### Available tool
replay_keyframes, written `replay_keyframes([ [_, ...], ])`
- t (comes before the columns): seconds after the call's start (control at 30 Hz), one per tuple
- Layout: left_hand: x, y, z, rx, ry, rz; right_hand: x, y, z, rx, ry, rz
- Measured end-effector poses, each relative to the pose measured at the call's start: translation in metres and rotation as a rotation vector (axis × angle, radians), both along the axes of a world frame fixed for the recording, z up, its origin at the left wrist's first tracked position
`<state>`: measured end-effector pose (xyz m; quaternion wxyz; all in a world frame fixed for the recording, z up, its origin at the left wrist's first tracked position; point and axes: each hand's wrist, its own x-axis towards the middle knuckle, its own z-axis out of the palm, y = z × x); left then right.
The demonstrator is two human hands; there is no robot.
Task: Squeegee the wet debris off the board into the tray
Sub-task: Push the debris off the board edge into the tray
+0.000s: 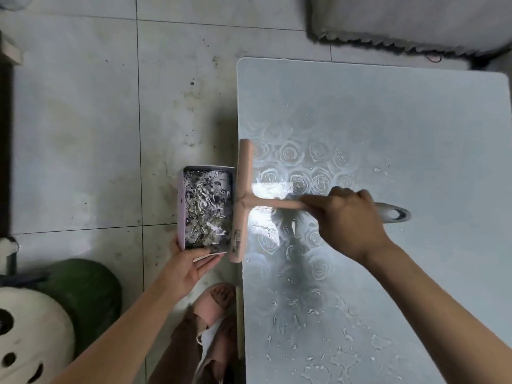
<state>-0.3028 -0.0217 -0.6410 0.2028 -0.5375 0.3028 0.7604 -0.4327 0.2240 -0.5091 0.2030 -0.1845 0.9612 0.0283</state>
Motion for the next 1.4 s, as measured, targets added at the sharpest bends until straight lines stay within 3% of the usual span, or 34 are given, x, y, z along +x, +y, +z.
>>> replay_keyframes([
  [0.1,0.000,-0.001,-0.002,-0.007,-0.001,0.003,-0.004,0.019,0.017,-0.020,0.036,-0.078],
  [0.2,0.001,-0.001,-0.004,-0.005,-0.001,-0.002,0.000,0.030,0.025,0.100,0.044,-0.138],
  [0.37,0.003,-0.001,-0.006,-0.005,0.008,0.002,0.001,-0.022,0.003,0.079,-0.060,-0.085],
  [0.47,0.003,-0.001,-0.011,0.003,0.017,0.025,-0.005,-0.039,0.008,0.108,0.030,-0.009],
  [0.57,0.001,-0.007,-0.012,0.037,0.019,0.052,-0.019,-0.030,0.025,0.064,0.072,-0.075],
  [0.67,0.001,-0.016,-0.014,0.064,0.029,0.023,-0.046,-0.024,0.042,-0.125,-0.172,-0.318],
  [0.73,-0.003,-0.020,-0.010,0.084,0.040,0.080,-0.077,-0.033,0.052,-0.197,-0.247,-0.364],
  [0.93,-0.004,-0.033,-0.001,0.056,0.074,0.124,-0.137,-0.075,0.029,-0.193,-0.256,-0.514],
  [1.13,-0.006,-0.054,0.022,0.090,0.067,0.094,-0.048,-0.055,0.017,-0.050,-0.185,-0.452],
  [1.27,-0.004,-0.063,0.047,0.100,0.062,0.064,0.039,-0.033,0.031,0.043,-0.259,-0.475],
  [1.4,-0.004,-0.068,0.084,0.113,0.061,0.020,0.055,-0.033,0.063,0.154,-0.356,-0.427],
])
